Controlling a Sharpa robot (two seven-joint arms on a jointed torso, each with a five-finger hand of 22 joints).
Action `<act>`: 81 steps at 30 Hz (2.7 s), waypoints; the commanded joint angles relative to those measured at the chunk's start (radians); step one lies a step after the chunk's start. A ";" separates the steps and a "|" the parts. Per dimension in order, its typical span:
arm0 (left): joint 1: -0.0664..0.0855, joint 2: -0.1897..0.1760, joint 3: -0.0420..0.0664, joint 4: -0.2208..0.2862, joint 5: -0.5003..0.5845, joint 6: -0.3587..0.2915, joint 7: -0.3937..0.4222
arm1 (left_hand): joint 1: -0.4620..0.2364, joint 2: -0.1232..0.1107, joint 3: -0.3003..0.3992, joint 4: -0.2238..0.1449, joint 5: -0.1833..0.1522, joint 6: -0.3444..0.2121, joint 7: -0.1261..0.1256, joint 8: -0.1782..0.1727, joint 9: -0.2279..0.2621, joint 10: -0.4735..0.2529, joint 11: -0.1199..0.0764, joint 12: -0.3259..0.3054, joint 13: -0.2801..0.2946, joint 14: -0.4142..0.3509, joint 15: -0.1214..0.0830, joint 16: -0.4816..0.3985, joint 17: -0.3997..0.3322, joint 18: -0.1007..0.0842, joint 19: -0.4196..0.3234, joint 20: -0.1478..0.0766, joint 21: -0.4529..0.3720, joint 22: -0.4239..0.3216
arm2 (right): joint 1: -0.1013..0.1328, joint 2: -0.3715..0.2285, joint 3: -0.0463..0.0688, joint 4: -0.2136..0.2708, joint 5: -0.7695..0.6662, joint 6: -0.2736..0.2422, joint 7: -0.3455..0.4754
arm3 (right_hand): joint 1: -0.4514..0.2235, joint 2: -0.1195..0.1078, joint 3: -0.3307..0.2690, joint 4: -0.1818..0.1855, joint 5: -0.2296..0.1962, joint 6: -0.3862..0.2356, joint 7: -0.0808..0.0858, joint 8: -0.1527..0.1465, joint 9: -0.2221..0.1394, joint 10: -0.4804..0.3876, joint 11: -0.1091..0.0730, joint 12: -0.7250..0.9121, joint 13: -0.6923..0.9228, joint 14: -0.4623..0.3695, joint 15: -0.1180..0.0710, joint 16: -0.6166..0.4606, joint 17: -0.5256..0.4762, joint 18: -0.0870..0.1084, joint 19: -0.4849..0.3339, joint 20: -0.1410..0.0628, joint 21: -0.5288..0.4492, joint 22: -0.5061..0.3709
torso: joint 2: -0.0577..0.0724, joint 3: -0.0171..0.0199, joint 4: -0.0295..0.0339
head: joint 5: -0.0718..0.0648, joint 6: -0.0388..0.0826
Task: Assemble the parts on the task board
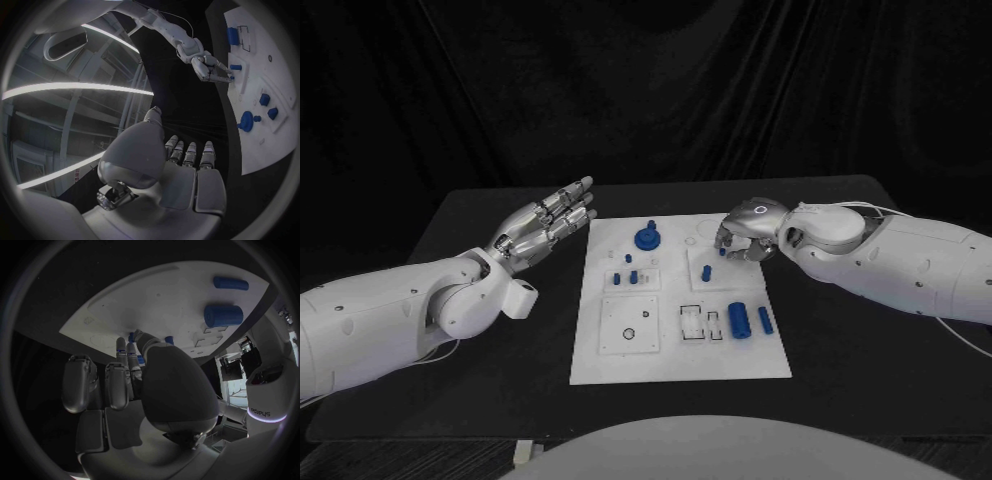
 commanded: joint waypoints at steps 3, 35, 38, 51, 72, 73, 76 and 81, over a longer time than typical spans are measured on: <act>-0.004 0.002 0.001 -0.003 0.009 -0.006 0.114 | 0.016 -0.001 0.001 -0.009 0.017 0.009 0.001 0.005 0.001 0.001 0.013 0.007 0.002 -0.002 0.008 -0.004 -0.001 0.008 0.002 0.013 -0.001 0.007 | -0.008 0.011 0.001 -0.014 -0.001 -0.021 0.013 | -0.005 0.011 0.014 -0.007 -0.009 0.053 -0.001 0.032 0.019 0.019 -0.004 -0.005 0.002 0.058 -0.009 -0.004 0.013 0.017 0.021 -0.005 -0.006 0.188 | 0.000 -0.0004 0.0002 | -0.003 0.000; -0.021 0.009 0.001 -0.018 0.009 0.032 0.077 | 0.052 -0.016 0.002 -0.056 0.077 0.029 0.017 0.009 0.004 0.006 0.035 0.023 0.004 -0.002 0.057 -0.003 -0.001 0.010 0.018 0.066 0.010 0.047 | -0.018 0.026 0.001 -0.048 -0.001 -0.107 0.041 | 0.045 0.062 0.046 -0.091 -0.001 0.143 0.021 0.115 0.100 0.101 -0.018 0.001 0.005 0.056 -0.013 -0.007 0.011 0.018 0.016 -0.011 -0.012 0.187 | -0.001 -0.0012 0.0001 | 0.016 0.000; -0.023 0.009 0.001 -0.020 0.009 0.035 0.072 | 0.053 -0.016 0.002 -0.057 0.079 0.029 0.018 0.009 0.004 0.005 0.035 0.022 0.004 -0.002 0.058 -0.004 -0.001 0.010 0.018 0.067 0.010 0.047 | -0.006 0.020 0.001 -0.041 -0.001 -0.120 0.038 | 0.044 0.062 0.046 -0.091 -0.003 0.142 0.022 0.116 0.101 0.102 -0.018 0.001 0.005 0.056 -0.012 -0.007 0.012 0.018 0.016 -0.011 -0.012 0.187 | -0.002 -0.0012 -0.0001 | 0.017 0.000; -0.029 0.013 0.001 -0.028 0.009 0.050 0.052 | 0.055 -0.015 0.003 -0.062 0.085 0.029 0.023 0.008 0.004 0.003 0.030 0.020 0.003 -0.002 0.061 -0.003 0.000 0.010 0.021 0.071 0.012 0.051 | 0.086 -0.023 0.001 0.053 -0.001 -0.147 0.003 | 0.041 0.060 0.046 -0.094 -0.011 0.134 0.029 0.112 0.107 0.112 -0.014 -0.004 0.004 0.056 0.007 -0.004 0.017 0.015 0.016 0.002 -0.010 0.188 | -0.001 -0.0018 0.0002 | 0.022 0.000; -0.034 0.006 0.001 -0.025 0.009 0.045 0.054 | 0.048 -0.011 0.002 -0.062 0.081 0.030 0.027 0.009 0.004 0.001 0.033 0.021 0.003 -0.002 0.056 -0.004 -0.001 0.008 0.012 0.066 0.005 0.031 | 0.116 -0.056 0.001 0.351 -0.001 -0.017 -0.094 | 0.048 0.051 0.055 -0.105 -0.002 0.108 0.049 0.095 0.106 0.118 0.002 -0.014 0.002 0.056 0.022 -0.002 0.021 0.016 0.014 0.017 -0.012 0.188 | -0.002 -0.0023 0.0006 | 0.056 0.000; -0.034 0.005 0.001 -0.024 0.009 0.044 0.054 | 0.048 -0.011 0.002 -0.062 0.081 0.030 0.027 0.009 0.004 0.001 0.033 0.021 0.003 -0.002 0.056 -0.004 -0.001 0.008 0.012 0.066 0.005 0.031 | 0.112 -0.052 0.001 0.364 -0.001 -0.014 -0.100 | 0.048 0.050 0.056 -0.105 -0.002 0.107 0.049 0.094 0.106 0.118 0.002 -0.015 0.003 0.056 0.022 -0.002 0.022 0.016 0.014 0.017 -0.012 0.188 | -0.002 -0.0023 0.0007 | 0.060 0.000; -0.035 0.003 0.001 -0.023 0.009 0.043 0.055 | 0.048 -0.011 0.002 -0.062 0.081 0.030 0.028 0.009 0.004 0.001 0.033 0.021 0.003 -0.002 0.056 -0.004 -0.001 0.008 0.013 0.066 0.006 0.032 | 0.098 -0.040 0.001 0.380 -0.001 -0.009 -0.110 | 0.049 0.049 0.057 -0.107 -0.001 0.105 0.050 0.092 0.106 0.119 0.002 -0.015 0.003 0.056 0.023 -0.002 0.021 0.017 0.014 0.018 -0.012 0.188 | -0.002 -0.0023 0.0009 | 0.074 0.000; -0.036 -0.003 0.001 -0.018 0.009 0.037 0.057 | 0.048 -0.009 0.003 -0.061 0.082 0.033 0.030 0.009 0.004 0.001 0.033 0.022 0.003 -0.002 0.055 -0.004 -0.001 0.008 0.012 0.065 0.005 0.031 | 0.063 -0.007 0.001 0.386 -0.001 0.007 -0.121 | 0.050 0.048 0.058 -0.108 0.001 0.103 0.050 0.090 0.105 0.120 0.002 -0.015 0.003 0.056 0.023 -0.001 0.023 0.017 0.013 0.019 -0.013 0.187 | -0.003 -0.0020 0.0008 | 0.105 0.000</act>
